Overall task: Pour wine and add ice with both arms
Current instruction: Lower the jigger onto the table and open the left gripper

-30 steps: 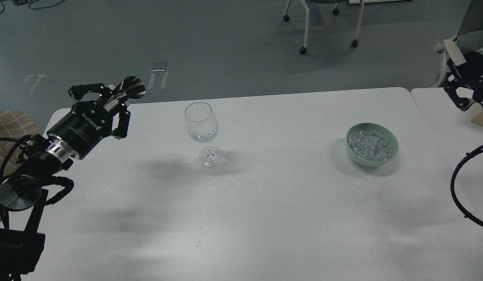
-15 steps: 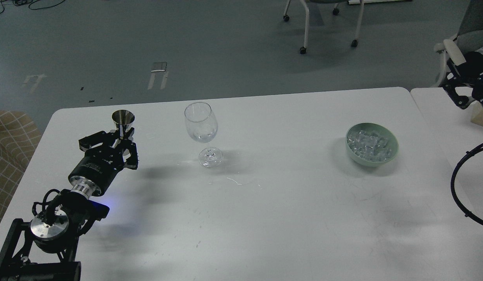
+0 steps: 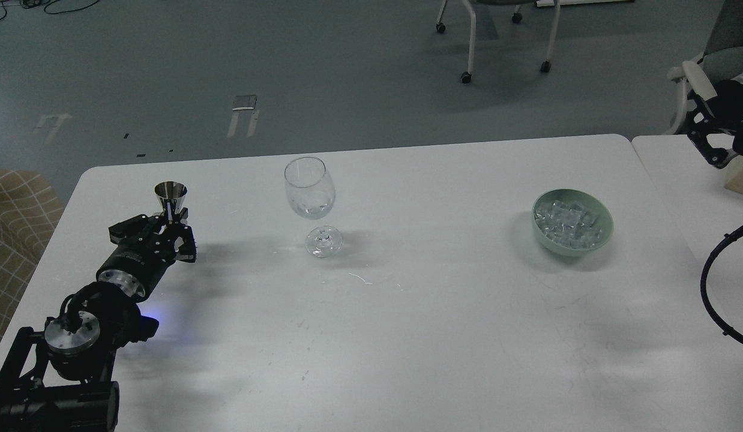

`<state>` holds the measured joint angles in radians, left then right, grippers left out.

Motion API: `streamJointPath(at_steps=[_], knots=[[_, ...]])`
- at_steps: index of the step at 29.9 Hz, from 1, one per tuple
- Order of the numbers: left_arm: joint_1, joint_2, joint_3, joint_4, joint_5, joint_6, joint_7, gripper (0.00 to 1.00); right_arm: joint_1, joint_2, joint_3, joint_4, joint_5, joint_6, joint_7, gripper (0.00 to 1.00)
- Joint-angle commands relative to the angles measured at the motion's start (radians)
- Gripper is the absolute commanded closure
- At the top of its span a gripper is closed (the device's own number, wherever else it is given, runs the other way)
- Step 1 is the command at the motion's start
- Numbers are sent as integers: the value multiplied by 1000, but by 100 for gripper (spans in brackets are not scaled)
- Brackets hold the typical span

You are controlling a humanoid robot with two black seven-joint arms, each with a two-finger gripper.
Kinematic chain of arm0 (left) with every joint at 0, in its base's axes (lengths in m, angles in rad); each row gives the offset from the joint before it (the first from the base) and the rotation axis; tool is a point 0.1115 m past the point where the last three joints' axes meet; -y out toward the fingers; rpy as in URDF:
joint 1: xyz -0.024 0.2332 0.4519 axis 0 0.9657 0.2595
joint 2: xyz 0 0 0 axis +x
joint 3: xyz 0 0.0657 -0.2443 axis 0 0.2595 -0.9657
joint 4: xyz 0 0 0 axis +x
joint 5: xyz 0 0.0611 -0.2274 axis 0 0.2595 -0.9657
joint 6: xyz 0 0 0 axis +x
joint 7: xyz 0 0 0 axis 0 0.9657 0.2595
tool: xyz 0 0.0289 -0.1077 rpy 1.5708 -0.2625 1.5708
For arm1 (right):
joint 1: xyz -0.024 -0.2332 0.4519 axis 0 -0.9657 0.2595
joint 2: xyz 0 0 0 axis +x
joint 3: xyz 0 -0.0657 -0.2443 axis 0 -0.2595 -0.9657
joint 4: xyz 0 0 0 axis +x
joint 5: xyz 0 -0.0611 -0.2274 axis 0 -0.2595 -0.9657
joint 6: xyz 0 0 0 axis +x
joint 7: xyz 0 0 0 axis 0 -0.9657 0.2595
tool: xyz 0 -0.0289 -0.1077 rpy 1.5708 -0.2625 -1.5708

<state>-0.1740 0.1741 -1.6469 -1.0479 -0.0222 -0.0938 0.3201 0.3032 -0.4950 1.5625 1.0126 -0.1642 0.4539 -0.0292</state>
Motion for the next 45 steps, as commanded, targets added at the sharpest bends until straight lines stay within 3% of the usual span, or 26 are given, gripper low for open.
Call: streamJointPath(at_steps=[1, 7, 10, 19, 28, 45], knots=[[-36, 4, 6, 61, 1, 3, 0, 100, -4, 1, 1, 4, 0, 0, 0, 0], [-61, 10, 2, 106, 1, 2, 0, 100, -12, -5, 1, 4, 0, 0, 0, 0], [-62, 19, 1, 109, 1, 2, 0, 89, -13, -7, 1, 4, 0, 0, 0, 0], [-61, 24, 6, 124, 2, 3, -1, 84, -18, -7, 1, 4, 0, 0, 0, 0], [-62, 24, 7, 124, 2, 5, -3, 73, -19, -7, 1, 4, 0, 0, 0, 0], [-64, 30, 9, 121, 2, 5, -1, 67, -30, -7, 1, 4, 0, 0, 0, 0]])
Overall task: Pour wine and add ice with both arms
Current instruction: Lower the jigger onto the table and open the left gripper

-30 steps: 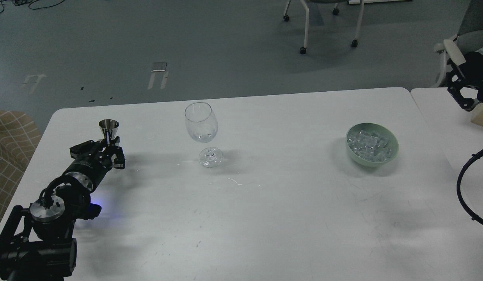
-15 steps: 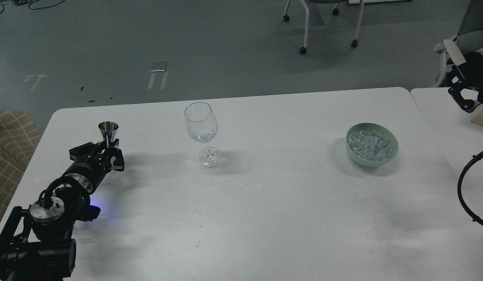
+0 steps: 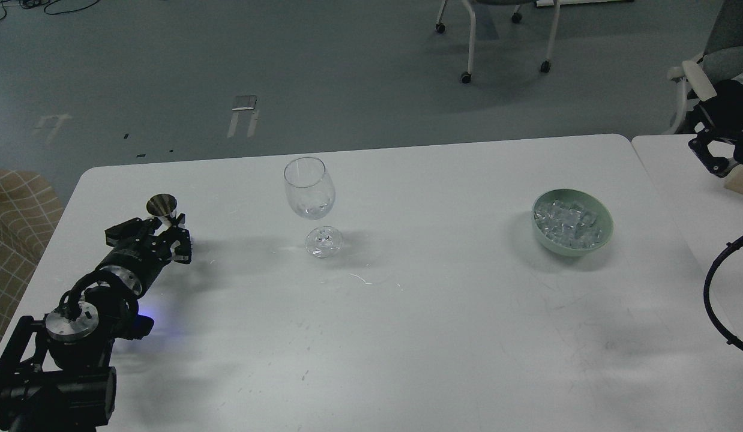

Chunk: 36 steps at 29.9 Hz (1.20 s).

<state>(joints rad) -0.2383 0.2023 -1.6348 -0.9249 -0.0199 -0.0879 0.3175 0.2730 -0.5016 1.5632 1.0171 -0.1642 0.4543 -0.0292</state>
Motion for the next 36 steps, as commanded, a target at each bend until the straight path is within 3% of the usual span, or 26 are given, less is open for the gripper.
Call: streamJointPath(at_steps=[1, 7, 15, 21, 27, 33, 36], knots=[[1, 2, -3, -2, 0, -1, 2, 67, 0, 0, 0, 0, 0, 0, 0, 0], [1, 2, -7, -8, 0, -1, 3, 60, 0, 0, 0, 0, 0, 0, 0, 0], [1, 3, -7, -12, 0, -3, 5, 59, -1, -2, 1, 0, 0, 0, 0, 0], [1, 17, -7, -14, 0, -4, 5, 50, -1, 0, 1, 0, 0, 0, 0, 0], [4, 20, -10, -31, 0, -3, 5, 33, -1, -2, 3, 0, 0, 0, 0, 0], [20, 45, -13, -149, 0, 5, 6, 29, -3, -5, 3, 0, 0, 1, 2, 0], [21, 57, -13, -193, 0, 48, 9, 24, -5, -5, 3, 0, 0, 1, 3, 0]])
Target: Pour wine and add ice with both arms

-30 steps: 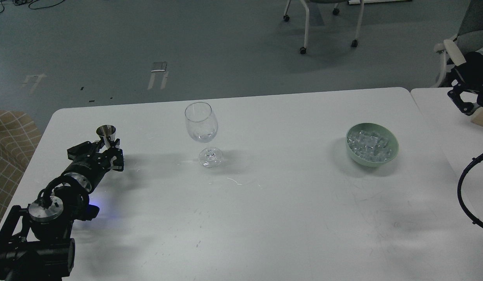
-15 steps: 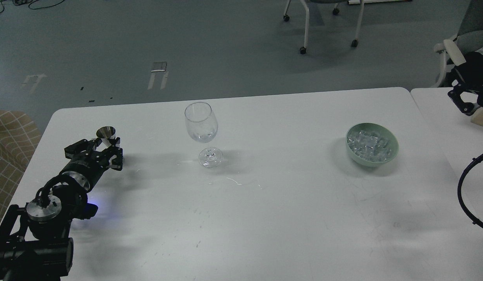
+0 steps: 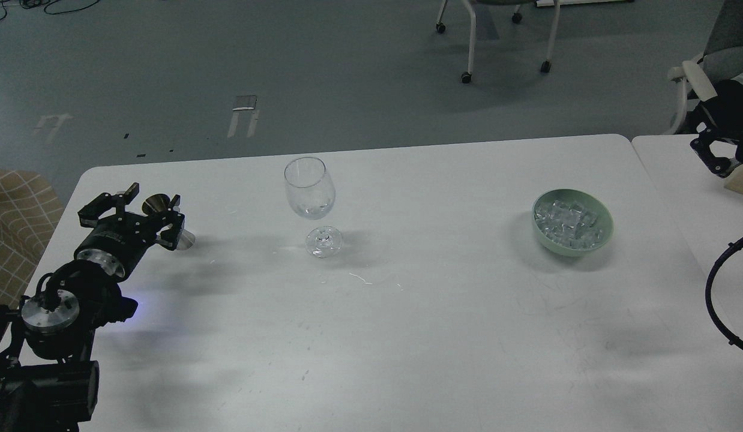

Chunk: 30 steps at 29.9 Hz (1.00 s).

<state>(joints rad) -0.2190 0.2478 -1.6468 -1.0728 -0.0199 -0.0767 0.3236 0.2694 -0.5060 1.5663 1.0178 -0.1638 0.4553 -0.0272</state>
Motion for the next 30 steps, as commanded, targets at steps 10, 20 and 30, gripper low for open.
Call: streamJointPath(at_steps=[10, 20, 30], knots=[[-16, 96, 16, -164, 3, 115, 14, 3, -6, -2, 9, -1, 1, 8, 3, 0], [-106, 277, 148, -148, 129, -175, 23, 2, -4, 3, 9, 42, 1, 8, 1, 0], [-381, 239, 147, 11, 136, 87, -3, 2, 2, -5, 9, 47, -2, 10, 1, 0]])
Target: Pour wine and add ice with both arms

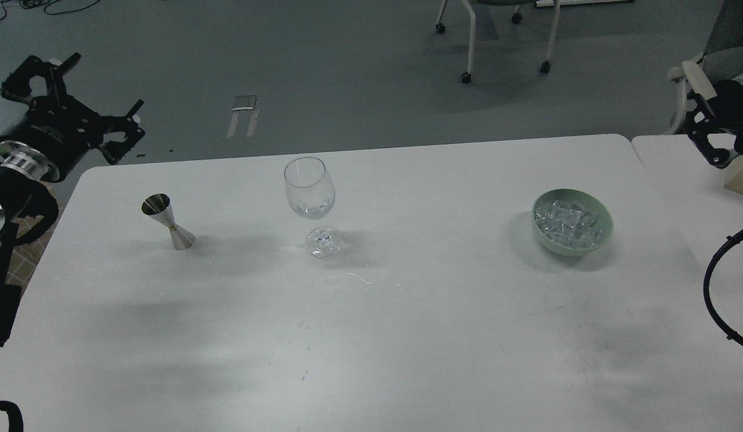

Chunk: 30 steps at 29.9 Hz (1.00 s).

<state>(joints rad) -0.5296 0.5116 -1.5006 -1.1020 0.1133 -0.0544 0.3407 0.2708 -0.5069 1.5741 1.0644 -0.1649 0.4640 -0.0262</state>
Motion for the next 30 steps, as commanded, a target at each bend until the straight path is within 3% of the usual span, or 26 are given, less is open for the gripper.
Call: streamJointPath(at_steps=[1, 2, 5, 6, 8, 13, 19, 22, 27, 30], knots=[[-91, -30, 2, 47, 6, 59, -37, 2, 1, -8, 1, 0, 1, 1, 0, 0], [-98, -30, 2, 47, 6, 56, -48, 2, 1, -10, 1, 0, 1, 1, 0, 0], [-98, -35, 3, 48, 11, 24, -155, 2, 1, -12, 1, 0, 1, 1, 0, 0], [-93, -38, 3, 50, 11, -2, -223, 2, 1, -12, 0, 0, 1, -2, 0, 0], [-92, -42, 13, 71, 12, -31, -287, 2, -1, -12, -3, 0, -1, -2, -3, 0], [-109, -61, 124, 93, 12, -22, -296, 2, 15, -15, -9, -4, -25, -5, -4, 0], [-171, -62, 141, 146, 3, -10, -315, 2, 53, -5, -17, 0, -44, -27, -6, 0], [-196, -59, 143, 183, 11, -45, -336, 2, 61, -10, -45, 0, -45, -39, -6, 0], [-179, -56, 128, 195, 3, -195, -348, 2, 126, -15, -92, 0, -60, -41, -8, 0], [-175, -55, 151, 202, 9, -185, -332, 2, 172, -15, -114, -6, -117, -41, -8, 0]])
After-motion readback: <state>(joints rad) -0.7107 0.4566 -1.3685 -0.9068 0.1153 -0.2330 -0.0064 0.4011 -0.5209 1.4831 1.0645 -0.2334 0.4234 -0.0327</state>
